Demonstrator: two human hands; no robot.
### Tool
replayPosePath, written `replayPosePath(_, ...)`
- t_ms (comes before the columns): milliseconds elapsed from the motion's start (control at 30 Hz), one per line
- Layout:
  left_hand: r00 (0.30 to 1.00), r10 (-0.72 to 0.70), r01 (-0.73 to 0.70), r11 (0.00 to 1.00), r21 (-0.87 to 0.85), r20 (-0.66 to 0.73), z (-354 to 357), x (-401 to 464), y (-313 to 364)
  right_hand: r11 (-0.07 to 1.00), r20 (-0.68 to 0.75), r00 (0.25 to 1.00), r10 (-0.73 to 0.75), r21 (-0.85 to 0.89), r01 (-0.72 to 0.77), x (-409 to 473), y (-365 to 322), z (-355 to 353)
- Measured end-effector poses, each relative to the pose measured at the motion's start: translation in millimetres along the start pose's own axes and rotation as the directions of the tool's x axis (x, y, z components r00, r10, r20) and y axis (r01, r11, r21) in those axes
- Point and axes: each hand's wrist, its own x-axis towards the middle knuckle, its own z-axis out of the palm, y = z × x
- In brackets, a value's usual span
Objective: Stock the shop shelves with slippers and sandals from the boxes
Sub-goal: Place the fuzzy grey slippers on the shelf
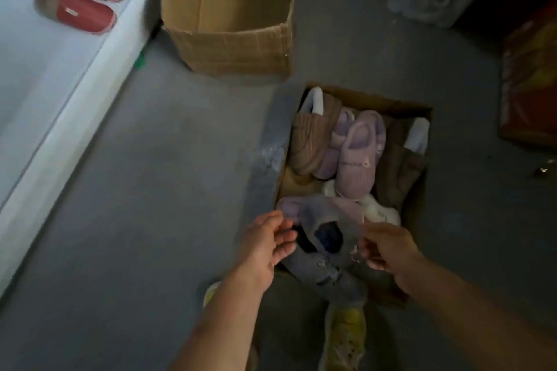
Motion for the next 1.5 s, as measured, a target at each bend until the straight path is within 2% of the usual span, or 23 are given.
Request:
replayPosePath(233,0.993,-0.093,0.105,0.973,0.204,-0.067,-7,73,-56,0.994,-0.108,0.994,-0.028,-0.11,0.016,75,54,-15)
replayPosePath(400,0.981,-0.162,0.188,0.933,0.306,-0.108,-8,119,-110,0.887,-0.122,0.979,-0.164,-0.453,0.093,139,90,-15)
replayPosePath(533,0.959,-0.167,0.245,0.894,0.375,-0.228,-8,141,-149,0.806,-0.109,0.965,-0.237,-0.576,0.133,167,102,-14)
replayPosePath(633,0.95,-0.204,0.282,0.889,0.362,-0.237,-3,142,-174,0.814,0.021,0.978,-0.209,-0.55,0.186,172,100,-14)
replayPosePath(733,0.934,-0.309,0.352,0.876,0.33,-0.179,12,134,-192,0.73,0.162,0.968,-0.189,-0.636,0.249,172,99,-14)
replayPosePath(833,0.94,-0.295,0.33,0.915,0.234,-0.172,22,132,-206,0.703,0.172,0.973,-0.153,-0.673,0.229,176,105,-21)
replayPosePath(933,0.948,-0.242,0.278,0.946,0.168,-0.205,25,130,-214,0.748,0.162,0.969,-0.186,-0.616,0.247,176,109,-29)
replayPosePath(1033,0.952,-0.188,0.236,0.953,0.19,-0.241,17,122,-212,0.861,0.13,0.965,-0.229,-0.436,0.263,165,103,-32)
replayPosePath(1200,0.968,-0.216,0.238,0.95,0.203,-0.124,-9,96,-184,0.984,0.081,0.988,-0.133,-0.108,0.142,134,81,-46)
replayPosePath(1333,0.987,-0.148,0.156,0.974,0.164,-0.061,-29,74,-148,0.991,0.071,0.997,-0.041,0.129,0.032,109,56,-53)
replayPosePath(1500,0.999,-0.011,0.006,0.99,0.141,0.036,-36,51,-91,0.941,0.195,0.976,-0.093,0.337,0.023,62,15,-42)
